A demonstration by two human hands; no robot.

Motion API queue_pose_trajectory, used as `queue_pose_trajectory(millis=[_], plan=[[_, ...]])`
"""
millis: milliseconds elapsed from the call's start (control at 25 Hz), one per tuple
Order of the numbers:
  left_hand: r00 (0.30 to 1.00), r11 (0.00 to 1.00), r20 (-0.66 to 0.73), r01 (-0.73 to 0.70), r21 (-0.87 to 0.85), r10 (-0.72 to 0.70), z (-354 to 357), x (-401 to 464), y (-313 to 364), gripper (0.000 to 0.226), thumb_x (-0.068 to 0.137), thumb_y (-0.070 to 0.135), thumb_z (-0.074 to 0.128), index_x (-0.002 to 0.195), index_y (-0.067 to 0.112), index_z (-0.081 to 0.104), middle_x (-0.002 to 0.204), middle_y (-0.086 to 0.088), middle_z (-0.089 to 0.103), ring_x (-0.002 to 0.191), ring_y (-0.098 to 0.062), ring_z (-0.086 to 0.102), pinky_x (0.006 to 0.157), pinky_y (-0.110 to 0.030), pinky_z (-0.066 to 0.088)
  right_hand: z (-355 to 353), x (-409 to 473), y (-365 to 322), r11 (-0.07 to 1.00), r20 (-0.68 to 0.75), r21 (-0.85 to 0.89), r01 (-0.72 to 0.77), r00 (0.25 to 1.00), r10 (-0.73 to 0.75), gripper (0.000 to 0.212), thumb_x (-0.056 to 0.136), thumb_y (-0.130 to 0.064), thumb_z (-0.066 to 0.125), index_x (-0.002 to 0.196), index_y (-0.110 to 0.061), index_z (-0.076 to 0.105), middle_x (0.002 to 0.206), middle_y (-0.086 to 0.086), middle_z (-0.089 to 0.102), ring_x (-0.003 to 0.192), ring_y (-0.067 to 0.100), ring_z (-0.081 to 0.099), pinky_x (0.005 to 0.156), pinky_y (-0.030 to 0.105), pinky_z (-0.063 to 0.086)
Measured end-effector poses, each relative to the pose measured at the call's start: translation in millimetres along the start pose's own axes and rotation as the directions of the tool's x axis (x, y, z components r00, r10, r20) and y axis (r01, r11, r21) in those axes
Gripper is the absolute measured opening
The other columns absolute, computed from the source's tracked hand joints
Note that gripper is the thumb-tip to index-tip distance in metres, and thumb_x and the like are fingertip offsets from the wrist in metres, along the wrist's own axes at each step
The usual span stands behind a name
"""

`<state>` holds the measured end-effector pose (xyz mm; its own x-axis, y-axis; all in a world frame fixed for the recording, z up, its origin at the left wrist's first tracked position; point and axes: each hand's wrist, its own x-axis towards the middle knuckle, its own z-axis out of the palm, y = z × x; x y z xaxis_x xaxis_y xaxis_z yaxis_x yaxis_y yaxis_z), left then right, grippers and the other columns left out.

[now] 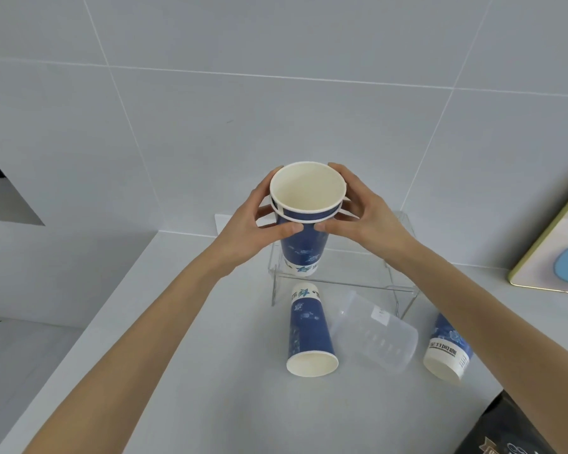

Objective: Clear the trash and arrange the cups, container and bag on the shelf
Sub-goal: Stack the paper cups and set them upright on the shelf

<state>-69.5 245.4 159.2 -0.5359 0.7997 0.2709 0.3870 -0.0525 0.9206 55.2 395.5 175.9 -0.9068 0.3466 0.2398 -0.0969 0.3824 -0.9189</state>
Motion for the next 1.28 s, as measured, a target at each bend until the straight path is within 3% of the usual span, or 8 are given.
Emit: queue_pose_trajectory(millis=[160, 360, 560, 1000, 1160, 1280], plan=[[1.000, 1.000, -0.005, 0.023, 0.008, -0.023, -2.1, 33.8, -14.2, 0.068, 0.077, 0.024, 0.066, 0.127, 0.047, 0.026, 0.131, 0.018, 0.039, 0.120, -0.007, 0.040, 0.081, -0.005, 0.045, -9.9, 31.9, 15.6, 1.000, 0.006, 0.001, -0.017, 1.000, 0.017, 0.071, 0.072, -0.005, 0.071, 0.122, -0.040, 0.035, 0.116, -0.015, 0.053, 0.105, 0.004, 0.054, 0.076, 0.006, 0.050], [0.998, 0.997, 0.000, 0.068, 0.030, -0.068, -8.1, 78.5, -35.3, 0.069, 0.078, 0.021, 0.066, 0.132, 0.038, 0.027, 0.138, 0.011, 0.039, 0.122, -0.011, 0.040, 0.093, -0.024, 0.042, -21.1, 74.5, 42.2, 0.999, 0.012, 0.028, -0.045, 0.999, 0.045, 0.069, 0.072, -0.005, 0.071, 0.119, -0.044, 0.036, 0.117, -0.016, 0.053, 0.106, 0.003, 0.054, 0.074, 0.006, 0.049], [0.996, 0.996, 0.024, 0.079, 0.045, -0.081, -15.3, 120.4, -54.4, 0.068, 0.077, 0.017, 0.066, 0.133, 0.032, 0.030, 0.137, 0.007, 0.043, 0.123, -0.012, 0.041, 0.096, -0.025, 0.041, -27.5, 113.9, 67.0, 0.998, -0.003, 0.024, -0.051, 0.999, 0.051, 0.065, 0.074, -0.007, 0.070, 0.114, -0.046, 0.036, 0.118, -0.014, 0.053, 0.112, 0.012, 0.053, 0.078, 0.005, 0.050], [0.994, 0.994, -0.009, 0.108, -0.021, -0.108, -21.3, 158.9, -85.8, 0.059, 0.077, 0.023, 0.066, 0.126, 0.037, 0.036, 0.133, 0.012, 0.045, 0.115, -0.013, 0.049, 0.087, -0.023, 0.045, -30.8, 152.4, 90.2, 0.999, -0.023, 0.040, -0.035, 0.999, 0.036, 0.062, 0.076, -0.007, 0.069, 0.129, -0.021, 0.040, 0.126, -0.001, 0.054, 0.114, 0.013, 0.054, 0.089, 0.013, 0.048], [0.994, 0.995, -0.051, 0.095, 0.008, -0.094, -20.3, 157.9, -87.1, 0.057, 0.077, 0.024, 0.066, 0.123, 0.038, 0.036, 0.125, 0.017, 0.046, 0.109, -0.006, 0.051, 0.072, -0.006, 0.048, -28.1, 151.7, 91.4, 0.999, -0.031, 0.040, -0.031, 0.999, 0.032, 0.061, 0.078, -0.007, 0.067, 0.129, -0.024, 0.038, 0.126, -0.005, 0.051, 0.116, 0.012, 0.051, 0.089, 0.012, 0.047], [0.995, 0.996, -0.061, 0.082, 0.036, -0.080, -22.0, 157.8, -84.0, 0.059, 0.077, 0.022, 0.067, 0.127, 0.033, 0.037, 0.128, 0.012, 0.047, 0.109, -0.009, 0.052, 0.072, 0.001, 0.045, -27.6, 151.1, 90.8, 0.998, -0.037, 0.040, -0.052, 0.998, 0.053, 0.059, 0.078, -0.009, 0.067, 0.123, -0.032, 0.038, 0.120, -0.013, 0.052, 0.114, 0.010, 0.051, 0.086, 0.007, 0.046]])
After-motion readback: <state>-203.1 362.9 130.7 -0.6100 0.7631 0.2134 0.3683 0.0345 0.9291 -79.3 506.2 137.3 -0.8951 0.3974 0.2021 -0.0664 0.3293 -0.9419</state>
